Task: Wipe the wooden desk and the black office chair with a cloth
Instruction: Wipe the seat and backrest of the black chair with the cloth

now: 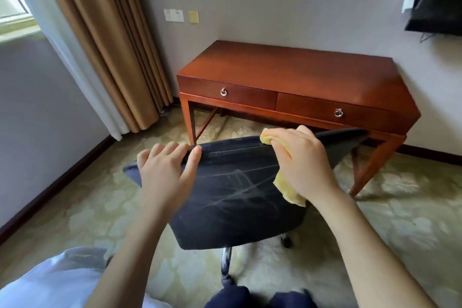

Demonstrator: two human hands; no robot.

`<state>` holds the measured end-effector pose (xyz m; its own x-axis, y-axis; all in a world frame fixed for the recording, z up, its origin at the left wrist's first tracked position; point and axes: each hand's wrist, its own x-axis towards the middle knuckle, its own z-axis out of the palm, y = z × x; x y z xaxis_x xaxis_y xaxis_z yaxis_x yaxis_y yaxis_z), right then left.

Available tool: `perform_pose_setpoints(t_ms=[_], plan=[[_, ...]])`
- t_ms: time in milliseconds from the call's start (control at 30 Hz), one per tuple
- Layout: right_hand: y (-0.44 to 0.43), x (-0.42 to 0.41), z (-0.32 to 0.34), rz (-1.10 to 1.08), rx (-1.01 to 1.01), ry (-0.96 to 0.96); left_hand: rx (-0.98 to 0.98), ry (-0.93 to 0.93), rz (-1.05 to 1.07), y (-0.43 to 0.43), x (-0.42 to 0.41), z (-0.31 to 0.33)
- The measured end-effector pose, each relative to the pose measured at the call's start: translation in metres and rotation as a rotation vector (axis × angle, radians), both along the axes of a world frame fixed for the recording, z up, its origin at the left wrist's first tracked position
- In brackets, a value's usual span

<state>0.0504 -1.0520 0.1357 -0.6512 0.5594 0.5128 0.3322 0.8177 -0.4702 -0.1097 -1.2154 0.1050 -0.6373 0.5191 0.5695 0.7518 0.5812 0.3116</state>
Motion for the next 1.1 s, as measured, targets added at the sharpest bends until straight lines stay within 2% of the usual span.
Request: perform_pose_setpoints(t_ms=[200, 367, 433, 600, 733, 800, 933, 1000, 1100], plan=[[-0.034, -0.012, -0.053, -0.112, 0.266, 0.349, 0.092, 0.183, -0.052, -0.009, -0.038, -0.008], [-0.068, -0.016, -0.111, -0.194, 0.381, 0.550, 0.089, 0.364, -0.226, -0.024, -0.069, -0.027], [-0.080, -0.015, -0.121, -0.217, 0.344, 0.638, 0.048, 0.368, -0.277, -0.032, -0.078, -0.035], [-0.090, -0.015, -0.126, -0.444, -0.056, 0.913, -0.025, 0.345, -0.427, -0.059, -0.090, -0.043], [-0.063, -0.030, -0.114, -0.685, -0.362, 1.306, -0.089, 0.451, -0.453, -0.063, -0.102, -0.050], [-0.048, -0.043, -0.122, -0.785, -0.544, 1.440, -0.120, 0.522, -0.469, -0.064, -0.106, -0.061], [-0.036, -0.067, -0.139, -0.902, -0.871, 1.534, -0.117, 0.568, -0.488, -0.073, -0.108, -0.067], [-0.039, -0.081, -0.132, -0.884, -0.877, 1.568, -0.055, 0.543, -0.506, -0.076, -0.108, -0.063], [-0.048, -0.109, -0.114, -0.854, -0.639, 1.568, 0.069, 0.502, -0.519, -0.069, -0.110, -0.057]])
